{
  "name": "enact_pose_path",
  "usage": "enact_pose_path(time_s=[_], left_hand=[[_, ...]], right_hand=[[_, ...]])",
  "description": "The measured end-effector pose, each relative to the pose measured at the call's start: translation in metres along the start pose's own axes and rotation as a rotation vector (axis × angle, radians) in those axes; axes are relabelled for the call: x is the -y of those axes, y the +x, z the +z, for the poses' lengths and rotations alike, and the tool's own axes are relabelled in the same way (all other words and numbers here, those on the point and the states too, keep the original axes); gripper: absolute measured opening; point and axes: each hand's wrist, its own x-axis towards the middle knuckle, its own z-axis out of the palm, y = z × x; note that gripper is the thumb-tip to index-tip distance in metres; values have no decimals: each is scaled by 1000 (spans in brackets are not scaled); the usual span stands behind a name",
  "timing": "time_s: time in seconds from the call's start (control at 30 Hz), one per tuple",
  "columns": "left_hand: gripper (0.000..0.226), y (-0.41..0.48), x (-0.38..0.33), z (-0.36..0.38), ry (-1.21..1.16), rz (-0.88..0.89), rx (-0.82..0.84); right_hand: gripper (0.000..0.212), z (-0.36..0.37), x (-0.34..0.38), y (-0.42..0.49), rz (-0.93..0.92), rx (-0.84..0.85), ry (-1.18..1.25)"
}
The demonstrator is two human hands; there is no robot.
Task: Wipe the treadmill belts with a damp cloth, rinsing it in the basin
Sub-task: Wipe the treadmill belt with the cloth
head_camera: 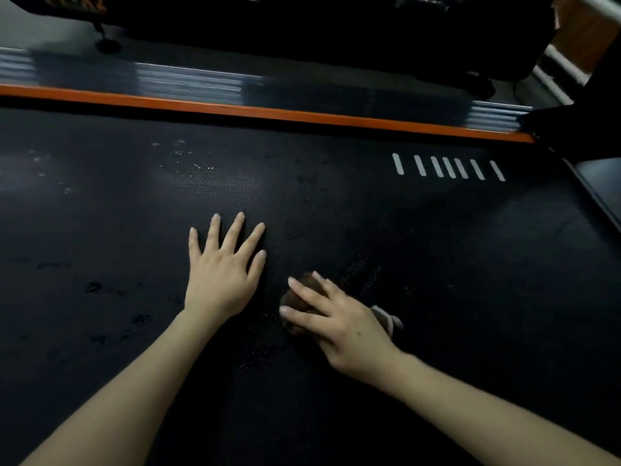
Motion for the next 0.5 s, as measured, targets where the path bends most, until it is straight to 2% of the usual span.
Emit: enact_pose_path(time_s=[0.07, 0.1, 0.17, 0.23, 0.3, 0.4, 0.5], left_hand=[[62, 0, 1, 0, -2, -1, -9], [61, 0, 1, 0, -1, -5, -13], [64, 0, 0, -1, -9, -12, -2], [69, 1, -2, -3, -11, -23, 15], [71, 9, -3, -11, -26, -51, 10], [53, 41, -1, -24, 2, -86, -20], [53, 69, 3, -23, 46, -98, 47]], right_hand=[[54, -10, -33, 1, -65, 7, -66], [55, -14, -55, 7, 6, -26, -83], [48, -25, -96, 25, 340, -152, -41], [41, -32, -115, 42, 618, -177, 10], [41, -30, -121, 47, 633, -186, -28], [40, -29, -123, 45, 598, -190, -37], [40, -30, -136, 49, 572, -180, -35]])
